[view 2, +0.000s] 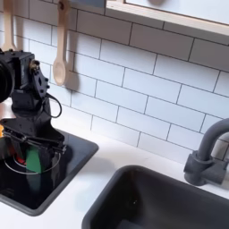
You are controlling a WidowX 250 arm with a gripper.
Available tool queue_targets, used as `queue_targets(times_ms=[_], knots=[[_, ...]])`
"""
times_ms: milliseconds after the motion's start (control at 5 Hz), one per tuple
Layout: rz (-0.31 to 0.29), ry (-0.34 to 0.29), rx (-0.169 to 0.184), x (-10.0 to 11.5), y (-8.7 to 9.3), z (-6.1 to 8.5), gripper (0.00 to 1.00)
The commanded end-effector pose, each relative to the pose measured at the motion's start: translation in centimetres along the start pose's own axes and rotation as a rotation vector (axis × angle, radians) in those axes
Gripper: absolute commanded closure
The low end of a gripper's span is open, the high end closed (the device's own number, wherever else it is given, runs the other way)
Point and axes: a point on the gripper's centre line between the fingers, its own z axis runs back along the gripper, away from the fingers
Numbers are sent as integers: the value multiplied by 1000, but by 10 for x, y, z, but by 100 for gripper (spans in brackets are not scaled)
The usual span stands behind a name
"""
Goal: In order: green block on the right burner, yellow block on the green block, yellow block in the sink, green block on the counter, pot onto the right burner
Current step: 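Put the green block on the counter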
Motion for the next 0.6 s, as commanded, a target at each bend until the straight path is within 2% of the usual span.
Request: queue_targets(times_ms=[0, 200, 400], knots=[[-14, -31, -73, 10, -20, 17, 100], [-16, -36, -91, 9, -25, 23, 100], [-48, -53, -111, 5, -40, 31, 100]])
